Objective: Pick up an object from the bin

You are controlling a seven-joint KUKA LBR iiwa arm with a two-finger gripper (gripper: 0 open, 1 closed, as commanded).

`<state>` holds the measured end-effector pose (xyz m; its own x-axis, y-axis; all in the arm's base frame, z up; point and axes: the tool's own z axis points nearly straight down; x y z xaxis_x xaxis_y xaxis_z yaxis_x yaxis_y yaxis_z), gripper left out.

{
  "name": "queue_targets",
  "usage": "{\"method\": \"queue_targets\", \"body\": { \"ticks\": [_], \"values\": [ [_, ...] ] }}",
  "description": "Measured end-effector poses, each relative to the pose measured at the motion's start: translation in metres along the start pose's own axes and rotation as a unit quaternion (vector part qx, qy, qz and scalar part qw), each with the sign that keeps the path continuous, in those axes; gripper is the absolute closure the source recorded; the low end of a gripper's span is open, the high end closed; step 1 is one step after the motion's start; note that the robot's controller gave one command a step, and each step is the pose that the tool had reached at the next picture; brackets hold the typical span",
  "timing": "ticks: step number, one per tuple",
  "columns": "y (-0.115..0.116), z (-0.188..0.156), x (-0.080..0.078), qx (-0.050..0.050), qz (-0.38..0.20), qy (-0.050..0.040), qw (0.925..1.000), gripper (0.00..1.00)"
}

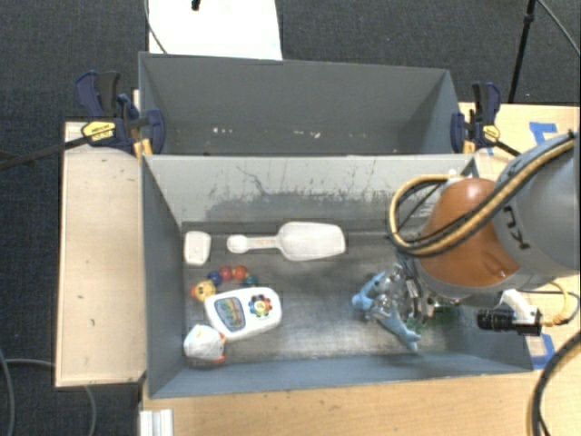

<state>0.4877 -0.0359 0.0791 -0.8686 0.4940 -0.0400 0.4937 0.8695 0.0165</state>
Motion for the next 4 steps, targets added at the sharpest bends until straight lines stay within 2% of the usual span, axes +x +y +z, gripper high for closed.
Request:
{"method": "queue_targets", "body": {
  "ticks": [2, 4],
  "values": [
    [0.0, -0.005, -0.002, 0.003, -0.001, 0.0064, 1.0, 1.0],
    [-0.001, -0.029, 0.001, 0.008, -0.002, 0.0187, 0.9998, 1.0]
  ]
}}
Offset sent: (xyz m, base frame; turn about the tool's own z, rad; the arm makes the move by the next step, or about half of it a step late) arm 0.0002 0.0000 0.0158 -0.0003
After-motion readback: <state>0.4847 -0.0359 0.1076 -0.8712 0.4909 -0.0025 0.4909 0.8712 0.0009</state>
